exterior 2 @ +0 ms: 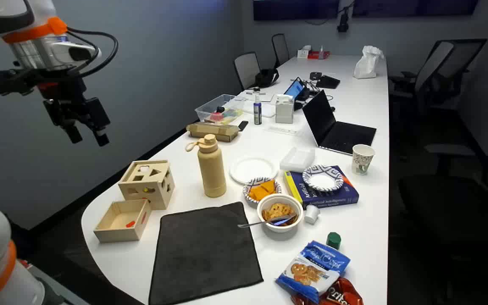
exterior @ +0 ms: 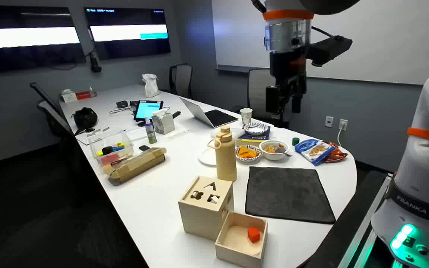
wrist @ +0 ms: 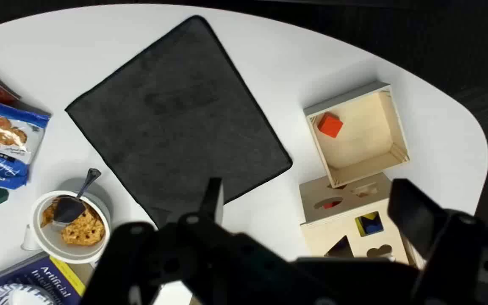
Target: Fold the grey towel twice, then use it to wipe the table
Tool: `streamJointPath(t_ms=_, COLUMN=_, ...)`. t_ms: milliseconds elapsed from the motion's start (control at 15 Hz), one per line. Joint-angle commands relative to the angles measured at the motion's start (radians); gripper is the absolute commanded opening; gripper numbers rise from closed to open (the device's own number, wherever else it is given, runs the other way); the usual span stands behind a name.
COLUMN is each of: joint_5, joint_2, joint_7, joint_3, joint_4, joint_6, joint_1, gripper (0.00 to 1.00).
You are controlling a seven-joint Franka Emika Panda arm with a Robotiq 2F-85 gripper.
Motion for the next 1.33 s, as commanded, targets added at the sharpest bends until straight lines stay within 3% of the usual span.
streamJointPath(t_ms=0, joint_5=-0.003, joint_2=0.001, joint_7=0.003, joint_3=-0.004, joint_4=0.002, joint_6=-0.001, joint_1=0.004, gripper=1.00)
streamJointPath(t_ms=133, joint_5=0.003, joint_2=0.032, joint_7=-0.027, joint_3=-0.027, joint_4=0.011, joint_6=0.015, joint_1=0.001, gripper=1.00)
streamJointPath(t_ms=400, joint_5=0.029, joint_2=0.169, joint_7=-0.045, joint_3=-0.113, joint_4=0.042, joint_6=0.169, joint_1=-0.055, gripper=1.00)
streamJointPath(t_ms=1000, joint_5=0.189, joint_2=0.665, joint_7=0.070, joint_3=-0.211, joint_4=0.053, joint_6=0.788, joint_1=-0.140, gripper=1.00)
streamJointPath(t_ms=1267, joint_5=0.167, joint_2=0.922, joint_7=0.199, joint_3=-0.211, joint_4=0.119, joint_6=0.998, joint_1=-0.174, gripper=1.00)
